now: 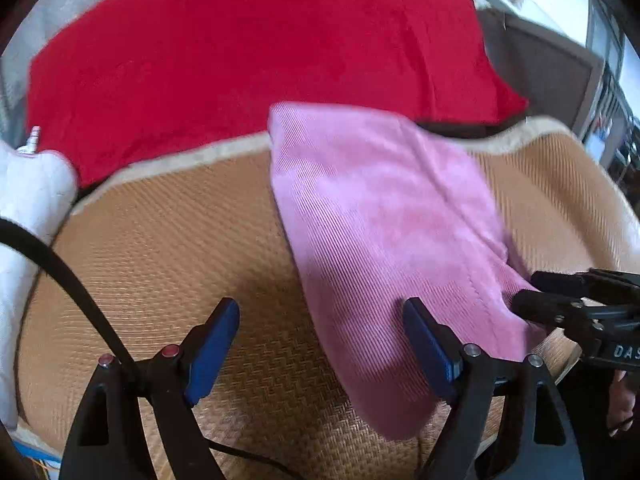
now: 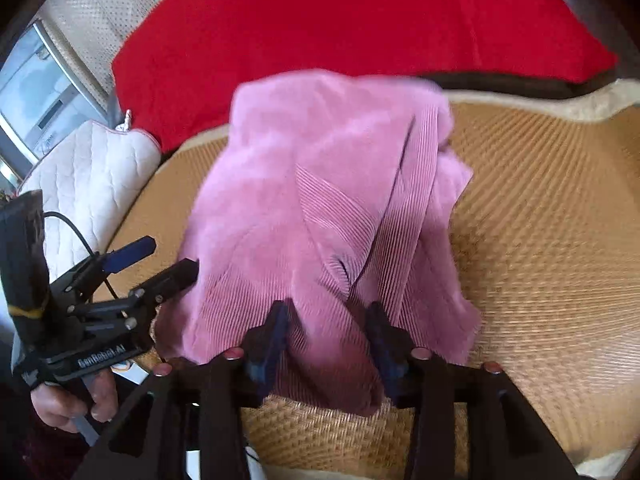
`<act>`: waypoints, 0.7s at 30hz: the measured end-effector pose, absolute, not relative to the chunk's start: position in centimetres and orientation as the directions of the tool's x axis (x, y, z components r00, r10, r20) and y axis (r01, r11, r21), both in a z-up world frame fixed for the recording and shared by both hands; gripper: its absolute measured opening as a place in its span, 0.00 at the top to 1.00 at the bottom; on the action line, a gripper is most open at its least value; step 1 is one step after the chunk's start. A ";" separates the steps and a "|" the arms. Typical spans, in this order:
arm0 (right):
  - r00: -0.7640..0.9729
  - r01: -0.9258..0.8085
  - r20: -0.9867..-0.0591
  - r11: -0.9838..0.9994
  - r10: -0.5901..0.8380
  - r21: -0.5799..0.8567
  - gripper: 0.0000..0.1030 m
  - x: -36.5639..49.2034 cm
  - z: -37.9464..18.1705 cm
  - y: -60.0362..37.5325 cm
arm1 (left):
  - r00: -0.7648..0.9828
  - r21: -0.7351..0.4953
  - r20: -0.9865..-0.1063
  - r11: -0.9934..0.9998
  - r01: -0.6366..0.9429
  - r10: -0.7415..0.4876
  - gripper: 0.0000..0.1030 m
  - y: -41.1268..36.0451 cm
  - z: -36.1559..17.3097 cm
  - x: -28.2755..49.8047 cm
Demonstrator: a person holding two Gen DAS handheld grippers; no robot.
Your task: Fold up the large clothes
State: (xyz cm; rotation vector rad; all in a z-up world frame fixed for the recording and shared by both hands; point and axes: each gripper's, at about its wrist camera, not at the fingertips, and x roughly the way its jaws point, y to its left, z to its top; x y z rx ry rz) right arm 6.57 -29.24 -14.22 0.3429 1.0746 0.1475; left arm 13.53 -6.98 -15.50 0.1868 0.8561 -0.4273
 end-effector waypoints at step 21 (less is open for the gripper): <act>0.817 0.208 -0.527 0.972 -0.233 -0.106 0.34 -6.9 5.8 -26.3 | 0.894 0.164 -0.369 0.929 0.331 -0.253 0.09 -6.4 1.7 -2.1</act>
